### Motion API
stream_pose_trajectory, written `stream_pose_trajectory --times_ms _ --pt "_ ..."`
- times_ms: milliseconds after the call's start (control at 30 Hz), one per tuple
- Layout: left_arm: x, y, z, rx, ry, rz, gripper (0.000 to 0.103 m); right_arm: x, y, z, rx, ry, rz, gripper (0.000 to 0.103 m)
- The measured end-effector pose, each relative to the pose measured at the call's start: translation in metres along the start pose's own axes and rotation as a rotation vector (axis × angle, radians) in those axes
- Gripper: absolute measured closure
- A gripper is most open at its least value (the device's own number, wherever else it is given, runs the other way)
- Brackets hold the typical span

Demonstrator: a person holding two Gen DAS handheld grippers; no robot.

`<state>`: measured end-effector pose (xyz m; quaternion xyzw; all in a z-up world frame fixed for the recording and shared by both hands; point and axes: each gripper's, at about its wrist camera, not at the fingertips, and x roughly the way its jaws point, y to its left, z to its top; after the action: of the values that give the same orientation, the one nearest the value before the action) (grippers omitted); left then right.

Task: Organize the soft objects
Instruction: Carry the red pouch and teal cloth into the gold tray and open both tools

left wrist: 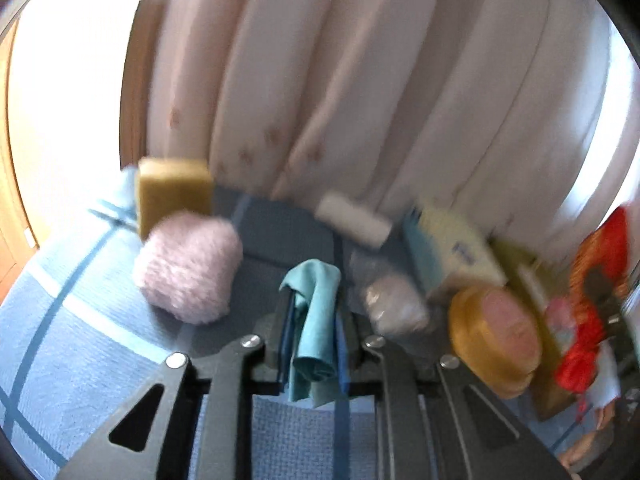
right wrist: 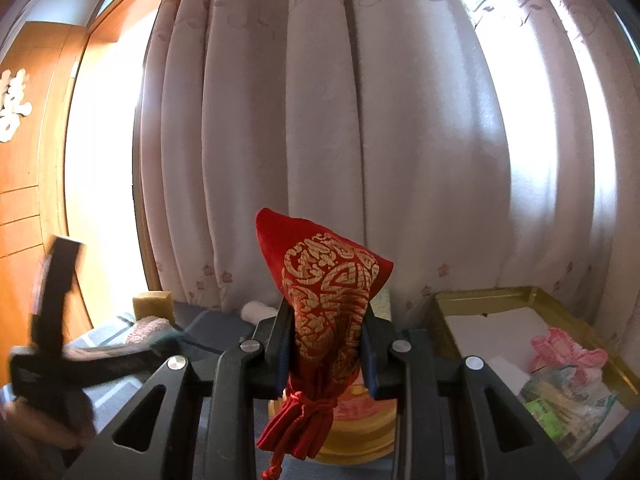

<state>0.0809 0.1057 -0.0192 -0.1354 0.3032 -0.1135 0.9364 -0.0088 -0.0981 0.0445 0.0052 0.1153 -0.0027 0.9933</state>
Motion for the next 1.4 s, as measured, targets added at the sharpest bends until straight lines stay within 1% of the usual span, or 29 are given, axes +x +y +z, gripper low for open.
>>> stream_pose_trajectory --times_ms 100,167,267,367,500,600,1033,1400 --pt "-0.017 0.000 -0.001 0.001 -0.102 -0.014 0.087 -0.003 -0.002 -0.002 -0.016 -0.003 -0.015 0.072" --pt "-0.024 -0.005 -0.001 0.017 -0.137 0.003 0.087 -0.005 -0.003 -0.003 -0.029 -0.006 -0.026 0.072" --pt "-0.029 -0.017 -0.002 0.067 -0.164 0.056 0.087 -0.006 -0.005 -0.003 -0.044 -0.007 -0.038 0.072" --pt "-0.032 -0.034 -0.005 0.142 -0.185 0.121 0.087 -0.007 -0.009 -0.003 -0.052 -0.005 -0.051 0.072" --pt "-0.028 -0.050 -0.009 0.204 -0.207 0.164 0.087 -0.009 -0.014 -0.004 -0.064 -0.005 -0.071 0.072" --pt "-0.025 -0.060 -0.013 0.229 -0.214 0.181 0.087 -0.011 -0.021 -0.005 -0.074 -0.006 -0.088 0.072" --pt "-0.023 -0.093 -0.023 0.254 -0.199 0.179 0.087 -0.016 -0.059 -0.008 -0.076 0.006 -0.140 0.072" --pt "-0.010 -0.125 -0.031 0.265 -0.180 0.137 0.087 -0.022 -0.088 -0.007 -0.079 0.003 -0.184 0.072"
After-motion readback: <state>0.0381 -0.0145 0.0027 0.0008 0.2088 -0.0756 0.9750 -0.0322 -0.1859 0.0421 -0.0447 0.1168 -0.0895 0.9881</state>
